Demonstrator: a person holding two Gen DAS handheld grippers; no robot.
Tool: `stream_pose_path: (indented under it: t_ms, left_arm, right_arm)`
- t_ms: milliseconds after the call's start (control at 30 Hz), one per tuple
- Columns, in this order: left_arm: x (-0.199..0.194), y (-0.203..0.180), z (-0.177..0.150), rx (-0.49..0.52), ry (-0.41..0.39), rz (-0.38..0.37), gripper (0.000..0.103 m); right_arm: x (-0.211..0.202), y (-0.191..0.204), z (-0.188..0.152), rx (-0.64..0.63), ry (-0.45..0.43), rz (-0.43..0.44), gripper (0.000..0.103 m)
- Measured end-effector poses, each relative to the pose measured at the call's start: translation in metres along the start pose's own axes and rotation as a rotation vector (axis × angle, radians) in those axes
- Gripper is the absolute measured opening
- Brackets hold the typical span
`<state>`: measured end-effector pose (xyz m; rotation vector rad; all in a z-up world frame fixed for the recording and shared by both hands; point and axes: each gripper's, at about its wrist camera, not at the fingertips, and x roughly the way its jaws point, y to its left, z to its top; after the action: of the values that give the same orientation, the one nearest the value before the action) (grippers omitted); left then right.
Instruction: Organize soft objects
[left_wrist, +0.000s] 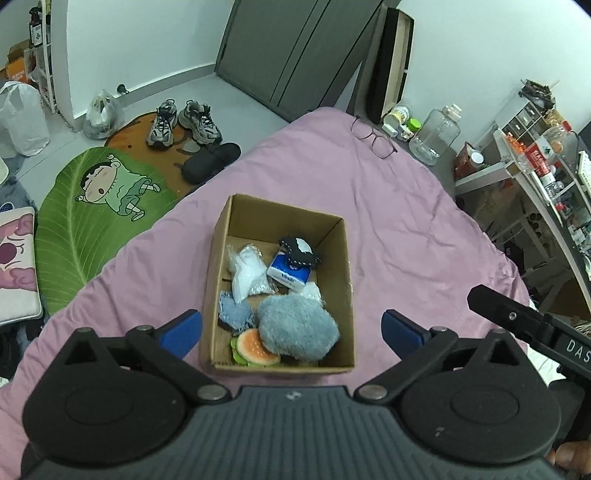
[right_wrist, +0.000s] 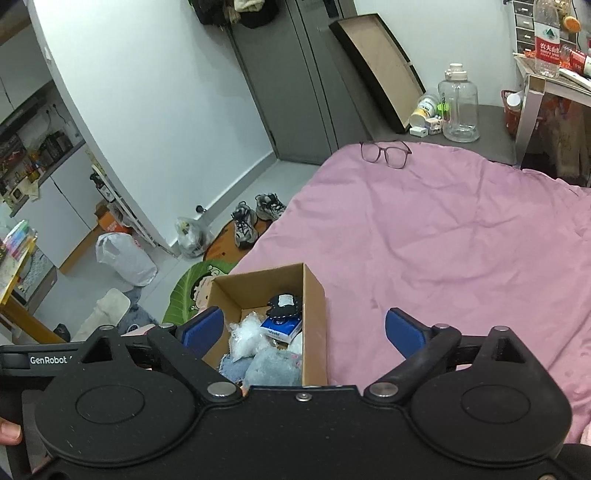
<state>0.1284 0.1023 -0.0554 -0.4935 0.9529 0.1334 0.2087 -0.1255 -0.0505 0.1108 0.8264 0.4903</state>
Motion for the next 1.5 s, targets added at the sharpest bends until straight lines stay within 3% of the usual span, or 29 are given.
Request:
stream_pose_path:
  t_ms: [100, 600, 1100, 1500]
  left_arm:
    - [-0.014, -0.003, -0.009, 0.020, -0.031, 0.016, 0.103]
    - [-0.070, -0.022, -0.063, 0.088, -0.143, 0.021, 0.103]
    - [-0.080, -0.057, -0.122, 0.192, -0.185, 0.011, 0.103]
    - [-0.091, -0.079, -0.148, 0.265, -0.244, 0.039, 0.102]
  right_arm:
    - [-0.013, -0.002, -0.005, 0.014, -0.021, 0.011, 0.103]
    - [-0.083, -0.003, -0.041, -0.048, -0.119, -0.012, 0.103]
    - [-0.127, -0.027, -0.092, -0.041, -0.139, -0.111, 0.103]
    - [-0.147, -0.033, -0.116, -0.066, -0.140, -0.158, 0.103]
